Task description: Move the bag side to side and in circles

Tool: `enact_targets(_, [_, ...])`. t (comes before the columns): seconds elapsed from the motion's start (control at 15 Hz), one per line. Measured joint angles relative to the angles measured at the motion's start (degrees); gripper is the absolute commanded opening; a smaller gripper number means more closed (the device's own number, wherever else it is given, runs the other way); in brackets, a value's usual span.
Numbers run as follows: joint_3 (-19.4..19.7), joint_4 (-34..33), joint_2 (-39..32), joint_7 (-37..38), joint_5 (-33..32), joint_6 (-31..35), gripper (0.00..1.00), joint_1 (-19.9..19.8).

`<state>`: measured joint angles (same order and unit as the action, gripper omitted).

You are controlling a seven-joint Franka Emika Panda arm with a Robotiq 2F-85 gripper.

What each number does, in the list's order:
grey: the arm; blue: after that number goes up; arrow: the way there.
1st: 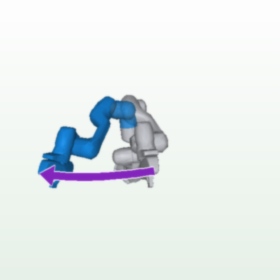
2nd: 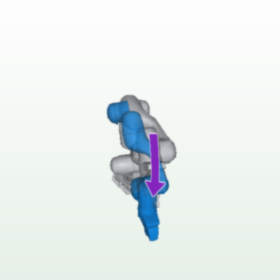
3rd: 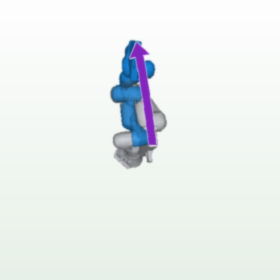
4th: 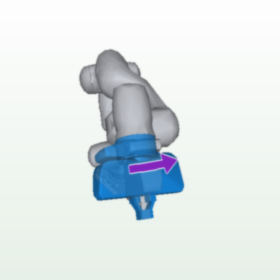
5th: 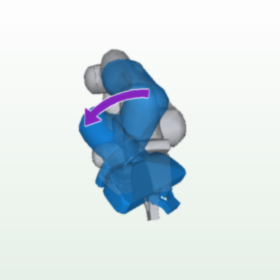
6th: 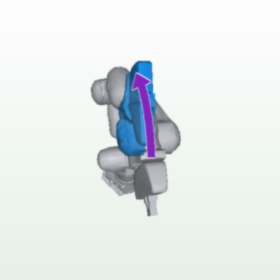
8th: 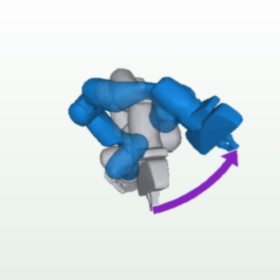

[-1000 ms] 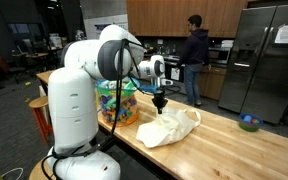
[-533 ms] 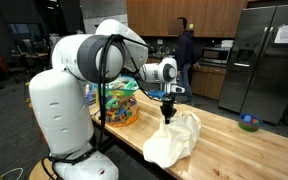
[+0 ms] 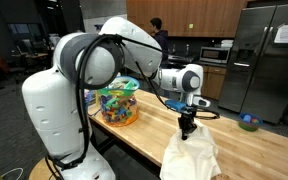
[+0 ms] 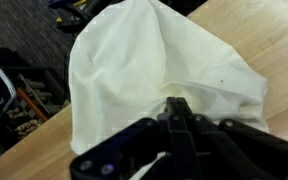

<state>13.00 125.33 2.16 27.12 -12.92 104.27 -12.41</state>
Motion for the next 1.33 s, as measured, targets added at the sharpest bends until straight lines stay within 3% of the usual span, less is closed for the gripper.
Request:
enact_targets(0.47, [2.4, -3.4, -3.0, -1.1, -2.0, 4.8, 0.0, -2.6])
enact_targets(1.33, [1.6, -21.9, -18.7, -8.2, -2.8, 10.4, 0.0, -0.7])
